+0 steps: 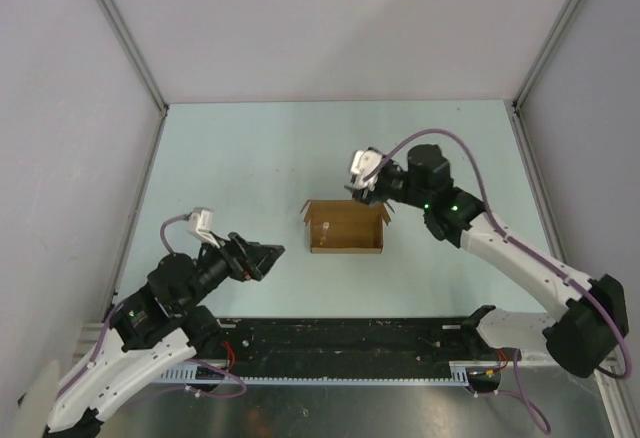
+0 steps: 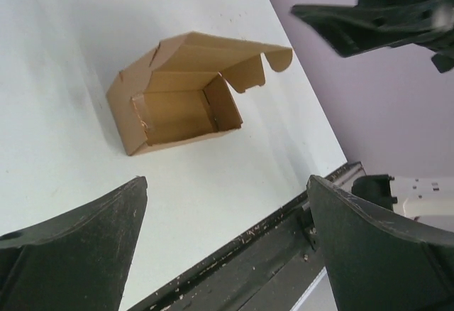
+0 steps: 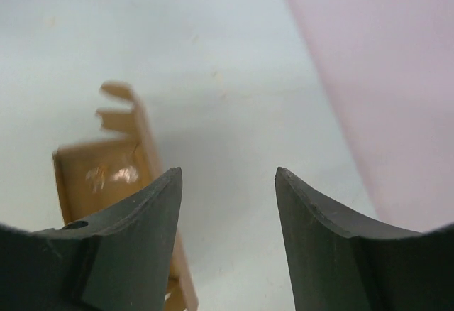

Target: Fold the paper box

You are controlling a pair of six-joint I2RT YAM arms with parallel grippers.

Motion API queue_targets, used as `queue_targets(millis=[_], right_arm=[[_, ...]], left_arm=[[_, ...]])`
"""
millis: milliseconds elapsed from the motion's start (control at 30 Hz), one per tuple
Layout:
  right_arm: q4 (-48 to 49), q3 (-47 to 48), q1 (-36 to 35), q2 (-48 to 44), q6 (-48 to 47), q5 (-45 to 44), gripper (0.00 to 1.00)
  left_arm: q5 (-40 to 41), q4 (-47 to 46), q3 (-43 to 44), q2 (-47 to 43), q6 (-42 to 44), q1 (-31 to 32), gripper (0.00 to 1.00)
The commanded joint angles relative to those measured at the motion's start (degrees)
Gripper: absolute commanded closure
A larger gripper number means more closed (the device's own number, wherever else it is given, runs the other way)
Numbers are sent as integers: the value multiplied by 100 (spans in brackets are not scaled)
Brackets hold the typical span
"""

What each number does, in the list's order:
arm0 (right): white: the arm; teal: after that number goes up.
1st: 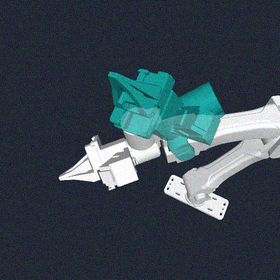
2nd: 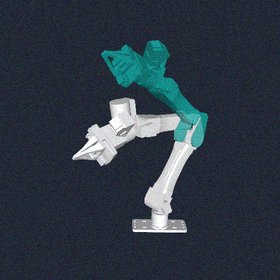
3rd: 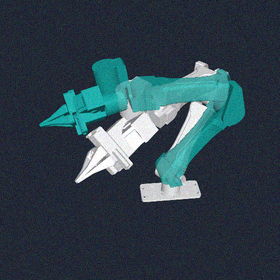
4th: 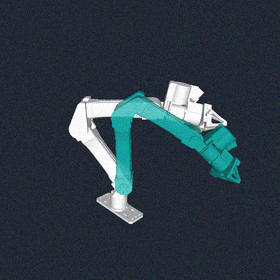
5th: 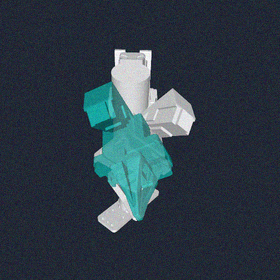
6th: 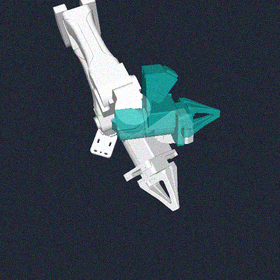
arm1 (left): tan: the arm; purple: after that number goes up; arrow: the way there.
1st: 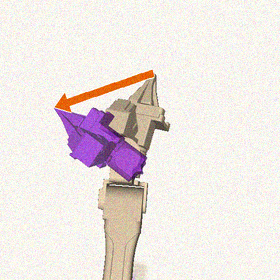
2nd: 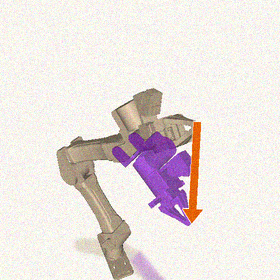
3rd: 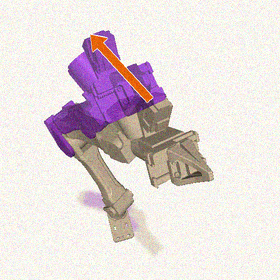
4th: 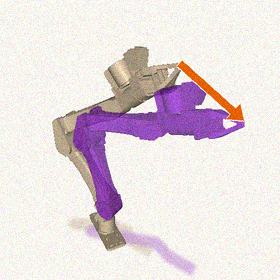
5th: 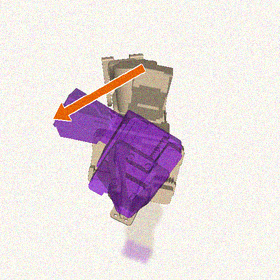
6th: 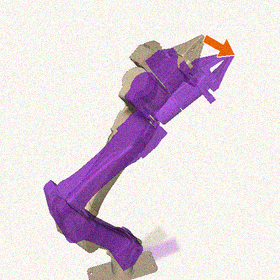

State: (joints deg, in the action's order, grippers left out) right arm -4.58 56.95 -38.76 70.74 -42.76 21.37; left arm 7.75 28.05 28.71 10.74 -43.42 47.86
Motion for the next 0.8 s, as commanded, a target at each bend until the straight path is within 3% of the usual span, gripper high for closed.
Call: queue_targets(millis=[0,133,233,400,567,667,767], right_arm=[[1494,229,263,-535,2407,-87,41],[1715,238,649,-719,3799,-536,45],[1347,360,1027,-825,4449,-747,45],[117,694,1827,-746,5198,-1117,43],[-831,897,2714,-474,5865,-1073,45],[-1298,994,3295,-290,6278,-933,51],[-1747,1099,3595,-44,6421,-1036,60]], left_arm=[[771,-98,653,471,298,13,0],[1176,-98,1004,999,825,13,0],[1352,-98,1321,1542,1282,-4,0],[775,-90,2015,2624,1880,-364,0],[-211,-204,2559,3643,2039,-1514,1],[-931,-239,2797,4092,2188,-2209,6],[-1284,-300,2947,4392,2329,-2675,17]])
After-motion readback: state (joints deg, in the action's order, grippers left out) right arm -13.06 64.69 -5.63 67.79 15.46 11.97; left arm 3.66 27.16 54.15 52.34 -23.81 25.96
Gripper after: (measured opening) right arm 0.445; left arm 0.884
